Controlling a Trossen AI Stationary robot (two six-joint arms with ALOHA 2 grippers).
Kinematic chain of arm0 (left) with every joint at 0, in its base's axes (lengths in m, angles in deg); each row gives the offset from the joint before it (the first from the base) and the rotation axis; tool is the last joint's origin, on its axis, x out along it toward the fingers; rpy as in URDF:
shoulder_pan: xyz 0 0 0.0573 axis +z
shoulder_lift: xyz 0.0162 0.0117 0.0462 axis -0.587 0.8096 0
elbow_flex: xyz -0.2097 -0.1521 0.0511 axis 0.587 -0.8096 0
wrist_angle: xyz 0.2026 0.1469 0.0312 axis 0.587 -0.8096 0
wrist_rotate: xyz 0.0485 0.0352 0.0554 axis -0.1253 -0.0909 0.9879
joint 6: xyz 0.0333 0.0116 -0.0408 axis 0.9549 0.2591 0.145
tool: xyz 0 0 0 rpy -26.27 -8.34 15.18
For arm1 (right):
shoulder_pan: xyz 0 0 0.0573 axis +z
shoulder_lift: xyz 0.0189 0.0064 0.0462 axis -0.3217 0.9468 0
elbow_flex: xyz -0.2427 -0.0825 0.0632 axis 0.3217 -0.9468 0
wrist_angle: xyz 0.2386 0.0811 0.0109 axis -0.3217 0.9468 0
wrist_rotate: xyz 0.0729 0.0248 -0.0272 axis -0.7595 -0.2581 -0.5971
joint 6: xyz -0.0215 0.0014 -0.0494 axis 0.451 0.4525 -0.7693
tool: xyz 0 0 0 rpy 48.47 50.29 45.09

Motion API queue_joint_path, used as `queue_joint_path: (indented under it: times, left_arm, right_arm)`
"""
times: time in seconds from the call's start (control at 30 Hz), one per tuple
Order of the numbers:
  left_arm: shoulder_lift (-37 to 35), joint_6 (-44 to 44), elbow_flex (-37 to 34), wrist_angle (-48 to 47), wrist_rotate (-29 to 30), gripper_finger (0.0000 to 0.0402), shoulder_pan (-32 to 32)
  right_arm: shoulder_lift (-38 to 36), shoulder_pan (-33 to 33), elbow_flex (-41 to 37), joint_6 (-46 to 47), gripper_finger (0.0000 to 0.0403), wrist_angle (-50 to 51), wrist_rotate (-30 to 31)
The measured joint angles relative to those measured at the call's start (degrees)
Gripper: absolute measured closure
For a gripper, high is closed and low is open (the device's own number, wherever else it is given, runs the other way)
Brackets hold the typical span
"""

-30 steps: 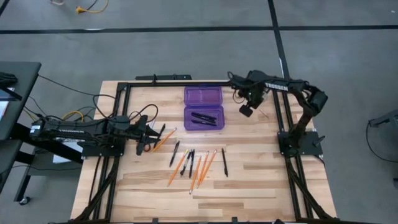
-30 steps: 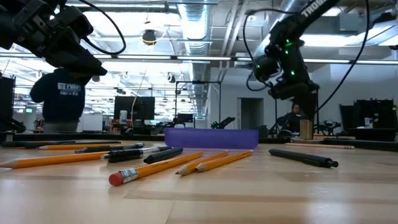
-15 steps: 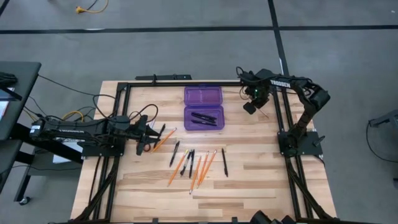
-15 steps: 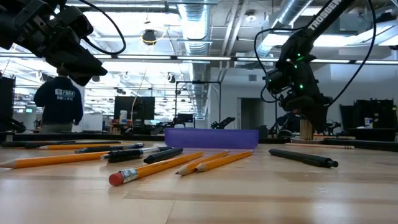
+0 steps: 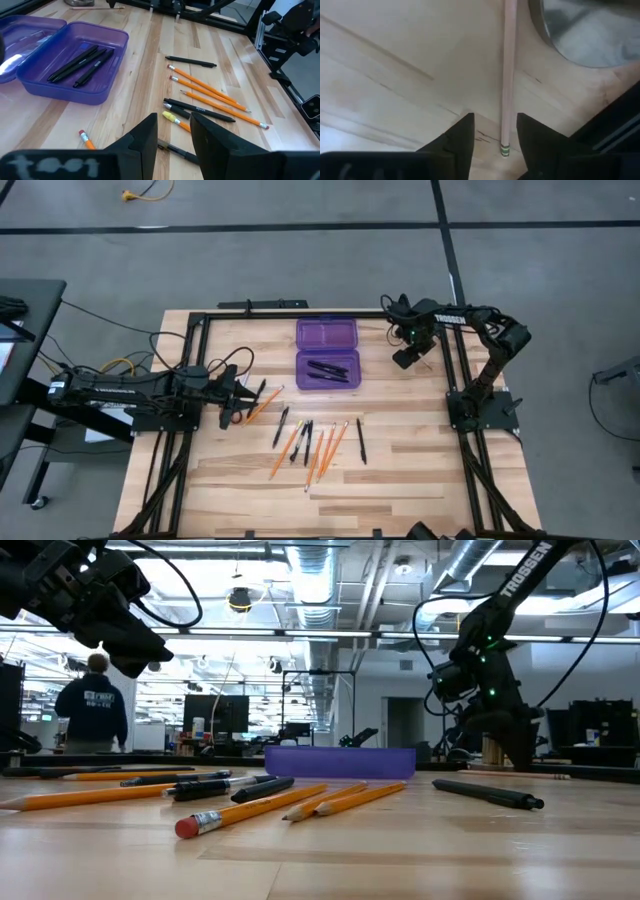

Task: Pick & place school supplies into a supply box
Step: Put the light pink pencil into the purple supply box

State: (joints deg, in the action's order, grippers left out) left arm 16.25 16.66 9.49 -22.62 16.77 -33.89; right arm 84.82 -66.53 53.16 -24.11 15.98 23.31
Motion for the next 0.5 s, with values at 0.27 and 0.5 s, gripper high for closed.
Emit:
queue_joint_path:
  times: [0.27, 0.5]
  left_arm:
    - [0.0, -0.4, 0.0, 0.0, 0.0, 0.0297, 0.0]
    - [0.0, -0.4, 0.0, 0.0, 0.0, 0.0297, 0.0]
  right_arm:
    - [0.0, -0.4, 0.0, 2.2, 0.0248, -0.3, 3.9]
    - [0.0, -0.4, 0.0, 2.4, 0.0252, -1.2, 3.6]
